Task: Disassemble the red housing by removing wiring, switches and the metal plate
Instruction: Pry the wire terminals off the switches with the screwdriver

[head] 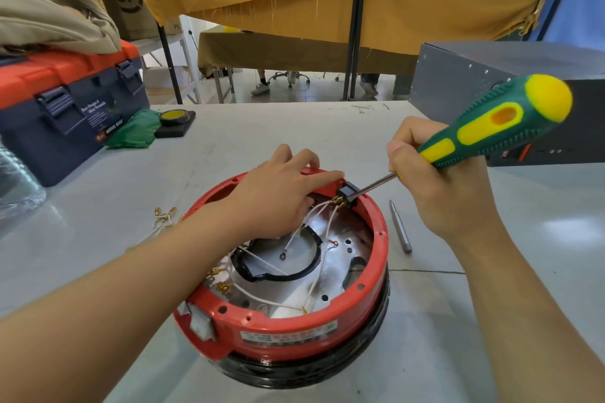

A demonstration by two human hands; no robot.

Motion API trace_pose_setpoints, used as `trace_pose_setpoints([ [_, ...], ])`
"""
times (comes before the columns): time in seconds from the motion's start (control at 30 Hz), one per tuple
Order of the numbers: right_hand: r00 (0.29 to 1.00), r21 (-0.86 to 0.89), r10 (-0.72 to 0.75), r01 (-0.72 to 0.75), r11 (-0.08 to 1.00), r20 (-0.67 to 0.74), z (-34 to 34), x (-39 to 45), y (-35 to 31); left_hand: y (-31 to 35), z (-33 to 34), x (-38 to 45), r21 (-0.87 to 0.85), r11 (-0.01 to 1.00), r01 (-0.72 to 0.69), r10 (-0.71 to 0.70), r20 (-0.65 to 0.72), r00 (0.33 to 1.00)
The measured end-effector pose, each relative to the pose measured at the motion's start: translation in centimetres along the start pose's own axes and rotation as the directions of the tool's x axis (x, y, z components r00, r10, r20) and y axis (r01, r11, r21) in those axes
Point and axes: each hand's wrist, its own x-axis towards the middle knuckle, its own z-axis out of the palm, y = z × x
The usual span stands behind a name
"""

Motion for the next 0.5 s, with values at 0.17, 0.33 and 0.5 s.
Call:
trace_pose_setpoints([
  [0.17, 1.000, -0.026, -0.014, 0.014, 1.000, 0.006, 0.04, -0.01, -0.06, -0.04, 0.26, -0.07, -0.053, 0.999, 0.001, -0.002, -0.022, 1.000],
  [0.33, 1.000, -0.019, -0.004, 0.004, 1.000, -0.006, 0.08, 0.00, -0.01, -0.05, 0.30, 0.02, -0.159, 0.987, 0.014, -0.016, -0.007, 1.000],
  [0.5, 1.000, 0.029, 0.012, -0.011, 1.000, -0.019, 0.01, 0.08, 0.28, -0.11, 0.18, -0.01, -0.245, 0.969, 0.031, -0.027, 0.022, 0.999],
])
